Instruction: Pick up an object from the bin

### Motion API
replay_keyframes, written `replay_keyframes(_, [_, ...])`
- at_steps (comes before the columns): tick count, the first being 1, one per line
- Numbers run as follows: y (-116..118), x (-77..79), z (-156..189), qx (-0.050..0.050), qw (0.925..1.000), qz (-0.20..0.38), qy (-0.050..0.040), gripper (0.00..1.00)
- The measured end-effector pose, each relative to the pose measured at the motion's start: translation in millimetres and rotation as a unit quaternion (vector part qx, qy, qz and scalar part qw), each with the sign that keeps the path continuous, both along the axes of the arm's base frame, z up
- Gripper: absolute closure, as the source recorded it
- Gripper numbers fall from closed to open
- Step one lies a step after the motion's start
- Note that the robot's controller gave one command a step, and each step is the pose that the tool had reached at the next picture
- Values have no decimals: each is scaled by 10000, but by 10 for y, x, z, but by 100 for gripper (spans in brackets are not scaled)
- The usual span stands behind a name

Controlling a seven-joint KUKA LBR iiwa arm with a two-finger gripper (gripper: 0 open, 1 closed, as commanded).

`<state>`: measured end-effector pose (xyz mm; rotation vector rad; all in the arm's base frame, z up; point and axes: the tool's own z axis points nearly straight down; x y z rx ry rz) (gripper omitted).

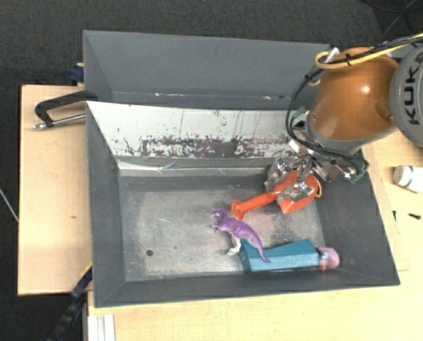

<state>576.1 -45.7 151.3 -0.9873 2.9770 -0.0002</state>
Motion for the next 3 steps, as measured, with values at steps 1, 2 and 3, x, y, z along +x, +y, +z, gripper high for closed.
replay_keyframes(1, [-120,-69,425,6,10000,-32,35,100])
replay_keyframes(2, [-148,80,269,-11,10000,-66,-67,100])
replay_keyframes(3, [-303,-354,1589,-13,10000,-42,-37,100])
